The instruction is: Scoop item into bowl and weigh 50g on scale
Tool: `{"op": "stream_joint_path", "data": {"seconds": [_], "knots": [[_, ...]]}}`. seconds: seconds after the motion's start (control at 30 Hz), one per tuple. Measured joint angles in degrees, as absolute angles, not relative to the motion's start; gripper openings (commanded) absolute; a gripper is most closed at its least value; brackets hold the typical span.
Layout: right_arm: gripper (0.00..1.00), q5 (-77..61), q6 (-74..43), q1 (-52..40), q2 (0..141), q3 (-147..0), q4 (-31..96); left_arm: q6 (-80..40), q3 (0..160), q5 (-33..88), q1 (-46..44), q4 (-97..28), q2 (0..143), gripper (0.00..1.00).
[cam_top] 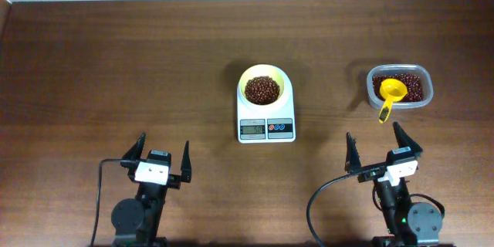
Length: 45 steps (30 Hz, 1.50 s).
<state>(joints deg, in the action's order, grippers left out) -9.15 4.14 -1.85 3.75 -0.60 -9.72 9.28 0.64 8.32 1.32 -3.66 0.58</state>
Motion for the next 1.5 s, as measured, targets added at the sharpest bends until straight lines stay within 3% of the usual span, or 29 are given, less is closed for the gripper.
{"op": "stream_joint_path", "data": {"seconds": [0.4,1.5], "knots": [[0.99,1.1,-4.67,-3.75,0.78,-0.6,3.99,9.28,0.64,8.32,1.32,-3.66,0.58,0.99],[0.99,0.6,0.27,-3.75,0.8,-0.6,4.25,9.28,0.64,8.32,1.32,-3.66,0.58,0.99]]}}
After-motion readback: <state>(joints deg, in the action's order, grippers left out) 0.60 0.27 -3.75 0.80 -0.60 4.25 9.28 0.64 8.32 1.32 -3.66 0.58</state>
